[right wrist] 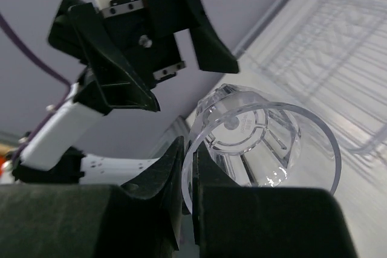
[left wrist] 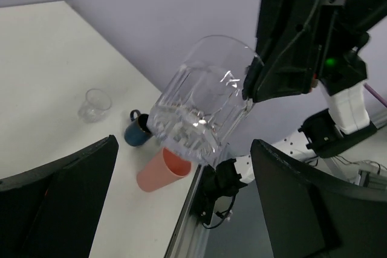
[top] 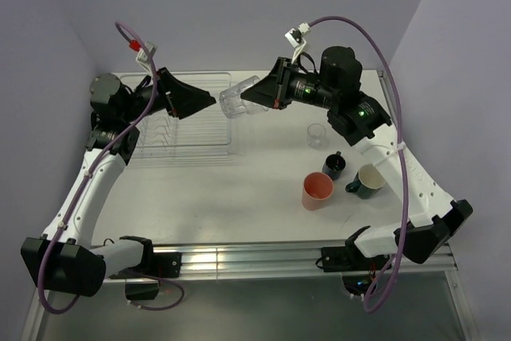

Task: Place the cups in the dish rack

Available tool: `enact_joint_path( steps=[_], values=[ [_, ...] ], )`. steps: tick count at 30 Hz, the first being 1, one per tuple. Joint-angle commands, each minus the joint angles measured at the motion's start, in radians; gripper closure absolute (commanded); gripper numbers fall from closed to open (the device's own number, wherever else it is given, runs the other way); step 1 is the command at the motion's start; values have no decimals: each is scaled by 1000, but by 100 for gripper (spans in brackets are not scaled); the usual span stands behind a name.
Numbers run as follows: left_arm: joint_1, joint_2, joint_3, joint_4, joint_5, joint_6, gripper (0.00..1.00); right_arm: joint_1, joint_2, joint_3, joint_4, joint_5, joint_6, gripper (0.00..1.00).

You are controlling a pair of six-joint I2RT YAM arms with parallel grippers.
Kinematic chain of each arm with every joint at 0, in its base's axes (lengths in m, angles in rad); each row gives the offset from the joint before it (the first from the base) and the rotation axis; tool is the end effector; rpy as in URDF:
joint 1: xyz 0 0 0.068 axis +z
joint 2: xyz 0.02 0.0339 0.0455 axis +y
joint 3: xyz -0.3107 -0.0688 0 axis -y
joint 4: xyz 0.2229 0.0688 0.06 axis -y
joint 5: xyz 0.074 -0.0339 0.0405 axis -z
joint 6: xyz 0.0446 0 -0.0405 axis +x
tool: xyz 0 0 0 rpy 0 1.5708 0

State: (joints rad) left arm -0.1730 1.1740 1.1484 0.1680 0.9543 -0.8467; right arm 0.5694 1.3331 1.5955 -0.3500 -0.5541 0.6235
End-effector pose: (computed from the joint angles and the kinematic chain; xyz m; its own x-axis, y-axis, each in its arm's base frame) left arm 0.2135 -0.0742 0.4685 -0.5779 -0.3387 -0.7425 0.6977 0.2669 -0.6648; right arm 0.2047 0.1589 0.5214 -0.5853 0.2149 -0.7818 -0.6876 0.3796 0.6190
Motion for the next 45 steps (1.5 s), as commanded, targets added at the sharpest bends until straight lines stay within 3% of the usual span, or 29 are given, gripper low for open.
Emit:
enact_joint_path(
  steps=[1,7,20,23,24,27,29,30,31,32,34,35,38,41,45],
  values=[
    [-31,-14,7,188,101,-61,1,-5,6,-17,224,-191,117,100],
    [-85,24,31,105,61,15,1,-6,37,-52,390,-236,229,100],
    [-103,16,2,185,61,-28,4,-28,94,-157,709,-300,438,100],
    [-103,13,-4,218,73,-52,22,-31,90,-177,717,-296,436,100],
    [-105,15,-3,223,81,-55,43,-32,90,-180,717,-291,436,100],
    [-111,18,-1,246,93,-81,75,-39,87,-190,717,-276,435,100],
    [-117,16,1,248,100,-84,88,-40,86,-193,717,-265,429,100],
    [-118,12,4,245,98,-83,100,-39,87,-190,712,-264,424,100],
    [-120,10,7,240,93,-77,100,-39,89,-187,707,-264,414,100],
    [-120,9,10,223,90,-69,100,-40,87,-181,686,-254,404,97],
    [-120,6,34,194,75,-48,100,-43,74,-180,633,-233,365,79],
    [-120,4,52,159,66,-40,100,-46,68,-175,605,-196,345,63],
    [-118,10,97,75,26,1,100,-55,34,-152,450,-106,245,41],
    [-118,16,137,3,-9,41,100,-72,-17,-157,358,28,185,27],
    [-111,24,194,-126,-67,121,100,-137,-83,-186,277,129,167,24]
  ],
)
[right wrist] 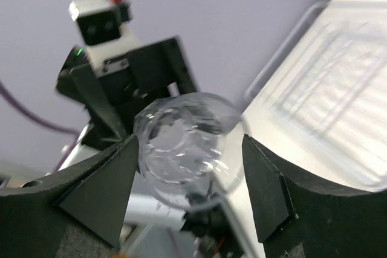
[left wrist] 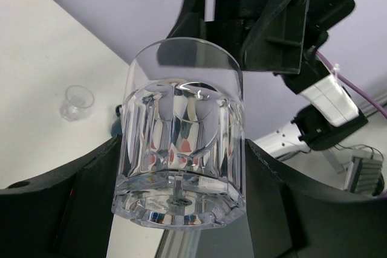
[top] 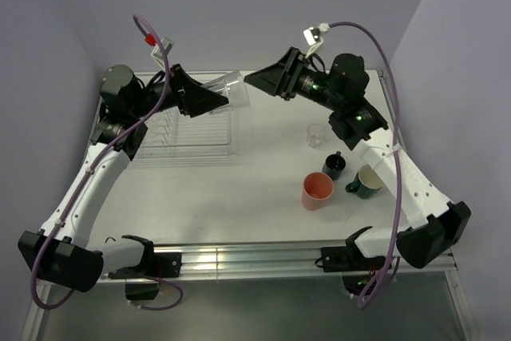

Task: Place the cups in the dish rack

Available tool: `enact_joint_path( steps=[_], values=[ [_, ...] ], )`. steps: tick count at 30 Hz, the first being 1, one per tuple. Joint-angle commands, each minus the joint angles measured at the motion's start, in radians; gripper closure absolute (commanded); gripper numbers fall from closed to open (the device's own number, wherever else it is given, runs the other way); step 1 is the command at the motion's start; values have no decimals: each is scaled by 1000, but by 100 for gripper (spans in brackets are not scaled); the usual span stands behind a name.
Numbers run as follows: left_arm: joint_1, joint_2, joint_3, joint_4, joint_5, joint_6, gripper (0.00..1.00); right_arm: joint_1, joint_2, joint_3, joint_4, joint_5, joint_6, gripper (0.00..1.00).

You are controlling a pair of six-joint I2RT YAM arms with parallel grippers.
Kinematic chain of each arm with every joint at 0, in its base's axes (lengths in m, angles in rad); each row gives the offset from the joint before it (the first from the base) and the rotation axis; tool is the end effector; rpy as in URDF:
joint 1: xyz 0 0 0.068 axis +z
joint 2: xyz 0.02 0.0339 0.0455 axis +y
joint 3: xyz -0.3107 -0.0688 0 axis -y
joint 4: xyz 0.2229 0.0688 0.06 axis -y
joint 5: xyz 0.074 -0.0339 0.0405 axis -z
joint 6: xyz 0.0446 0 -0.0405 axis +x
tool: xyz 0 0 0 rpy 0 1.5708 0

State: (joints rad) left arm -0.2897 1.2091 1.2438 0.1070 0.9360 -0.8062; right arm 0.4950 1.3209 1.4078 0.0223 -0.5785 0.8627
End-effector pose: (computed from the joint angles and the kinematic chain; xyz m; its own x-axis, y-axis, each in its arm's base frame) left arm 0.2103 -0.1002 0.4860 -0.5798 -0.2737 -0.7674 0.7437 0.2067 -0.6357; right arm 0.2266 0.1500 0.5058 -0.6030 0.3972 -0.6918 -0.6426 0.2720 0.7163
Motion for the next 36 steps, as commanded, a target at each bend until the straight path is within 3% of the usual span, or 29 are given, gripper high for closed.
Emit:
enact_joint_path(
  steps=[1,5,8,9,16,26,36],
  values=[
    [7,-8,112,-99,-64,97,100,-75,-96,-7,-142,211,-80,24],
    [38,41,242,-349,-238,211,100,-108,-158,-13,-275,412,-142,23],
    [46,133,380,-564,-461,295,100,-111,-184,-7,-355,532,-198,23],
    [46,164,416,-616,-583,329,100,-111,-190,-6,-373,551,-220,23],
    [46,482,680,-892,-954,423,100,-110,-201,-30,-464,628,-284,23],
    [44,854,968,-1073,-1174,469,100,-110,-198,-78,-487,595,-317,23],
    [53,998,985,-1086,-1209,483,100,-110,-184,-115,-479,588,-327,23]
  ],
)
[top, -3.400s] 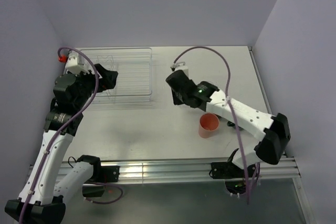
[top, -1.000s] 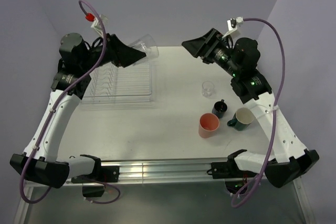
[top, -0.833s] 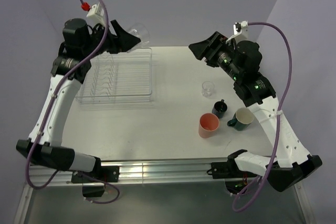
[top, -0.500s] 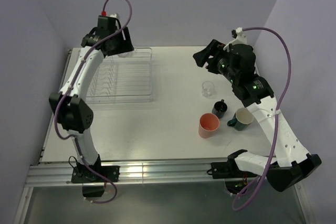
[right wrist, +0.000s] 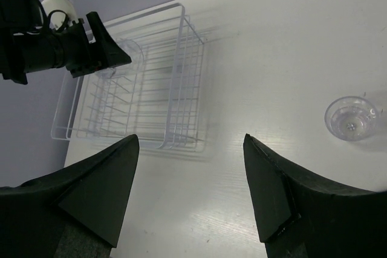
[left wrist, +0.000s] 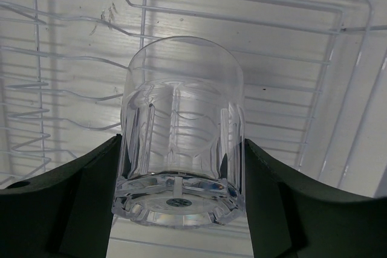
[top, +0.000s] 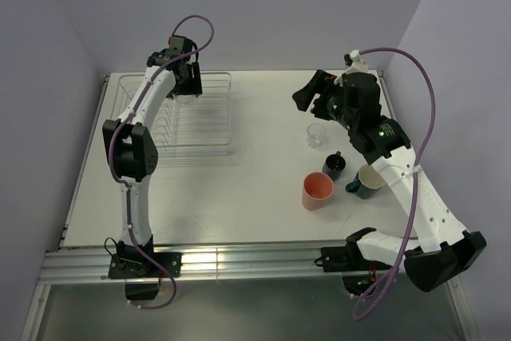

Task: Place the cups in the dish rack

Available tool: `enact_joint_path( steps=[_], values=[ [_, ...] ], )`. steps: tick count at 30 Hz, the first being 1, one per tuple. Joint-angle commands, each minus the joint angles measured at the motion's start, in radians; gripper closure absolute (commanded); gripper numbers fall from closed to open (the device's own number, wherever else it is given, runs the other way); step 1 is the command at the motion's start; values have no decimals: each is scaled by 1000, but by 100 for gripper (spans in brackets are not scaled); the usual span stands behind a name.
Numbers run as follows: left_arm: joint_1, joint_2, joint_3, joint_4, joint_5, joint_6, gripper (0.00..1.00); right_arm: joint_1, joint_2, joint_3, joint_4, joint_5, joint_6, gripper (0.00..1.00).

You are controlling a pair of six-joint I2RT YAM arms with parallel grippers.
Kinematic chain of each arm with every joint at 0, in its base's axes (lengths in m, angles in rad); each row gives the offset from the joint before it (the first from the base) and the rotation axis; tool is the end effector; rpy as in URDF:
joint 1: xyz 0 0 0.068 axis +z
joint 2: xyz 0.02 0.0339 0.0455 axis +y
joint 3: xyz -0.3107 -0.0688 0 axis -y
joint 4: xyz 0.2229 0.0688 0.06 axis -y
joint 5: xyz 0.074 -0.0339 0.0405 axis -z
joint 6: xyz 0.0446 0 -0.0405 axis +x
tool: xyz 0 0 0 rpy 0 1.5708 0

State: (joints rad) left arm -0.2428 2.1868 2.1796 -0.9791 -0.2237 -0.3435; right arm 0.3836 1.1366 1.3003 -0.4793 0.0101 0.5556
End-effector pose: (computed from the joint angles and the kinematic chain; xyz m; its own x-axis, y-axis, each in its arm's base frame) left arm 0.4757 -0.1076 0.3275 -0.8012 -0.1399 -0.5819 -0.1638 0.9864 -0.0116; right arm 0.1969 0.0790 0.4541 -0.4372 0.3923 -0.8093 -0.1586 0.8521 0.4987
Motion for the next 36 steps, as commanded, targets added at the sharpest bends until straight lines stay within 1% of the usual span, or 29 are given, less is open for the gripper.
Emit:
enact_joint_path(
  steps=[1,3,8,15,16,18,19,21,22,25,30,33,36],
  values=[
    [8,25,48,2,-58,21,100,1,2,-10,25,-2,-22,23],
    [16,39,43,10,-49,23,100,1,5,-13,27,-4,-23,23],
    [31,80,60,16,-46,21,95,1,12,-18,21,-4,-36,23],
    [39,119,78,2,-52,21,91,1,20,-49,31,-4,-37,23],
    [40,119,71,8,-51,20,88,1,23,-49,31,-30,-39,23],
    [40,122,69,11,-48,20,83,1,26,-50,34,-35,-36,23],
    [40,126,68,11,-48,20,79,1,26,-52,34,-38,-36,23],
    [40,129,66,14,-49,20,74,3,29,-52,38,-39,-37,23],
    [42,133,62,17,-49,18,70,1,31,-52,36,-39,-37,23],
    [42,137,49,28,-49,17,61,1,35,-53,36,-38,-40,23],
    [42,140,48,42,-17,17,64,1,38,-52,33,-32,-43,23],
    [42,142,68,42,9,18,61,1,43,-45,28,-27,-46,23],
    [42,154,88,33,27,23,61,1,46,-42,27,-27,-48,23]
  ],
)
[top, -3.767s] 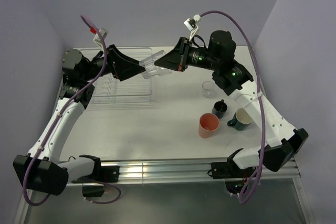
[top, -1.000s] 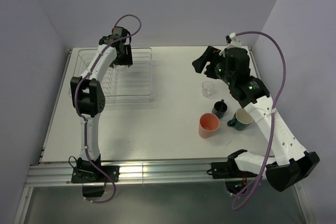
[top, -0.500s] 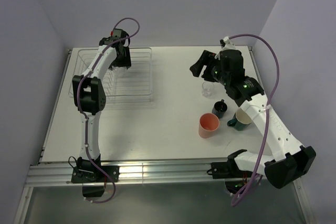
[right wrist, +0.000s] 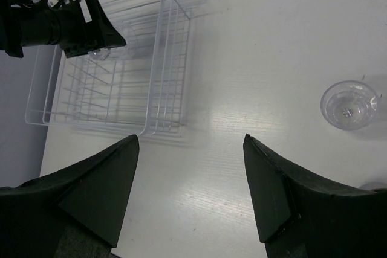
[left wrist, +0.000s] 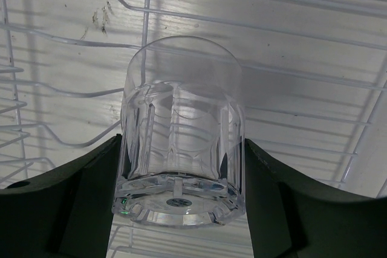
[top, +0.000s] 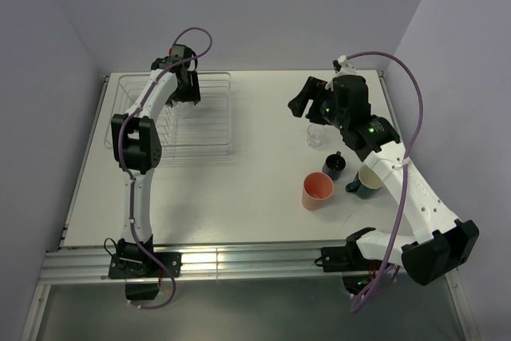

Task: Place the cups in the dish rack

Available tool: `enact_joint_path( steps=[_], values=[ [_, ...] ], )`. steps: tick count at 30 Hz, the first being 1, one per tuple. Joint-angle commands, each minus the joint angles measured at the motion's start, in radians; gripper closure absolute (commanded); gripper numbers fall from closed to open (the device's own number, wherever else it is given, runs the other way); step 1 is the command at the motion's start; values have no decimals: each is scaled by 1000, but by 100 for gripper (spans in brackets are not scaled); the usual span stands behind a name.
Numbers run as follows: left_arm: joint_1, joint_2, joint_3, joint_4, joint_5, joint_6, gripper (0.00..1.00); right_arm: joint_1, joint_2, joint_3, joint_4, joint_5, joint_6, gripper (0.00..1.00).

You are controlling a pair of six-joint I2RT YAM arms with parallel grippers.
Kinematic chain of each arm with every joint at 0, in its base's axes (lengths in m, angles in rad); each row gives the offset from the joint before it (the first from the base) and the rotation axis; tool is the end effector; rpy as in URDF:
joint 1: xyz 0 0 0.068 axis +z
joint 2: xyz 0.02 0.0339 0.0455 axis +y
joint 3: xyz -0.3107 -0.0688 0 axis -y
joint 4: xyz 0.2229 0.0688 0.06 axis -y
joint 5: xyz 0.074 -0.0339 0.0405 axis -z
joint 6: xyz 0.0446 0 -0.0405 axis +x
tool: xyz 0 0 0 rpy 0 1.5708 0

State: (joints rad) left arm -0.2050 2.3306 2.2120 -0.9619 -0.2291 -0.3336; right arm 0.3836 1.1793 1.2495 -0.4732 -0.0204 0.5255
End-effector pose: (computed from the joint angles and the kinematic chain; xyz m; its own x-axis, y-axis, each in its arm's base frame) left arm 0.5090 -0.0955 0.2684 -0.8467 -0.1497 -0.5105 -0.1944 0.9803 0.0351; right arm 0.2117 0.0864 0.4297 -0.5110 0.3346 -0.7918 -0.1563 0.8696 0.4684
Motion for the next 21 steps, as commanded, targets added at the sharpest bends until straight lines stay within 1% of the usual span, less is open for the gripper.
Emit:
enact_joint_path(
  steps=[1,5,8,9,12,16,20,21],
  values=[
    [4,13,55,17,37,16,60,1,3,7,21,7,-18,23],
    [6,32,63,11,39,16,57,1,13,7,22,5,-18,23],
    [7,35,54,18,45,18,50,1,14,2,27,0,-18,23],
    [6,33,45,22,42,18,44,1,13,-1,28,2,-18,23],
    [6,24,29,38,31,15,32,1,19,-4,30,2,-18,23],
    [6,23,29,48,24,16,27,1,22,-9,35,-3,-16,23],
    [6,19,28,52,20,22,25,1,25,-10,38,-4,-16,23],
    [7,18,28,54,16,22,23,0,25,-10,36,-4,-16,23]
  ],
)
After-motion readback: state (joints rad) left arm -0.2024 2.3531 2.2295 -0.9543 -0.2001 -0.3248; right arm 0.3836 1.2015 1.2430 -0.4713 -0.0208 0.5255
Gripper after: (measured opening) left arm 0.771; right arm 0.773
